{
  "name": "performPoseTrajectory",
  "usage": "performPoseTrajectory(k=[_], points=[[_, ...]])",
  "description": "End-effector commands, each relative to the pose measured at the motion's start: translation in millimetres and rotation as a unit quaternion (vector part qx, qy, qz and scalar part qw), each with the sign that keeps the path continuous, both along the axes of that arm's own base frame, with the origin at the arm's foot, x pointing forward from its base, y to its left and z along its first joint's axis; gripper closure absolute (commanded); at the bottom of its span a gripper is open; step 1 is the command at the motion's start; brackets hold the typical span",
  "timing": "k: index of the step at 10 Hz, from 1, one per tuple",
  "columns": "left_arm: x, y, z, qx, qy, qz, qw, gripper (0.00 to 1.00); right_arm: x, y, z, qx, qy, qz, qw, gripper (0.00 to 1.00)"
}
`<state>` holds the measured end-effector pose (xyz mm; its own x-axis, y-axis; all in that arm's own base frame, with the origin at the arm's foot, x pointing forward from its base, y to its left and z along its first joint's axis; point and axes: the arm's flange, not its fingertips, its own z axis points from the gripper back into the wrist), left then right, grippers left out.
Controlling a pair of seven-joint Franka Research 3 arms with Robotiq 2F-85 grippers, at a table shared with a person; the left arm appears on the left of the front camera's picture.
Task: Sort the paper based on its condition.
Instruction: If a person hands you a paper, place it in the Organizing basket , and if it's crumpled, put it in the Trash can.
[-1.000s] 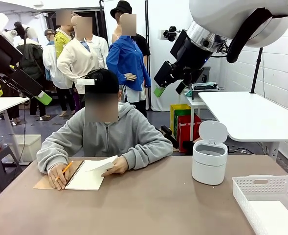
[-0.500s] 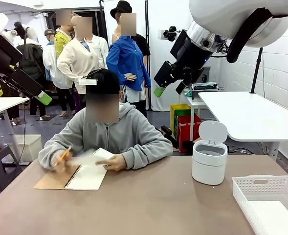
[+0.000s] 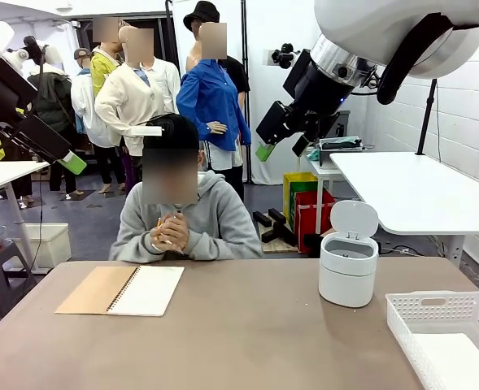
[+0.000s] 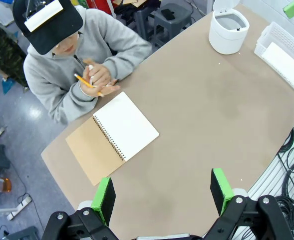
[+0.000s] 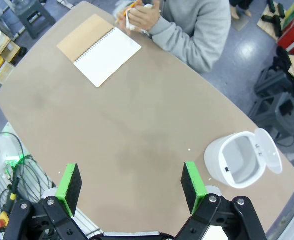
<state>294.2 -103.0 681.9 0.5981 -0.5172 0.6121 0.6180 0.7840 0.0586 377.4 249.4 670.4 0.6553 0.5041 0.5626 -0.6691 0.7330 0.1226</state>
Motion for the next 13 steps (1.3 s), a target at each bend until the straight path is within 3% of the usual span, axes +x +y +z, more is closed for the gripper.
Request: performPoseTrajectory(k=[1,13], points=[[0.1,0.3,0.0,0.0,0.0,0.0,1.0,0.0,0.9,-1.5,-0.6,0.001,0.001,-0.001,1.0,0.0],[0.1,0.3,0.0,0.0,0.0,0.0,1.0,0.0,0.9,-1.5,-0.6,0.001,0.001,-0.001,1.0,0.0]])
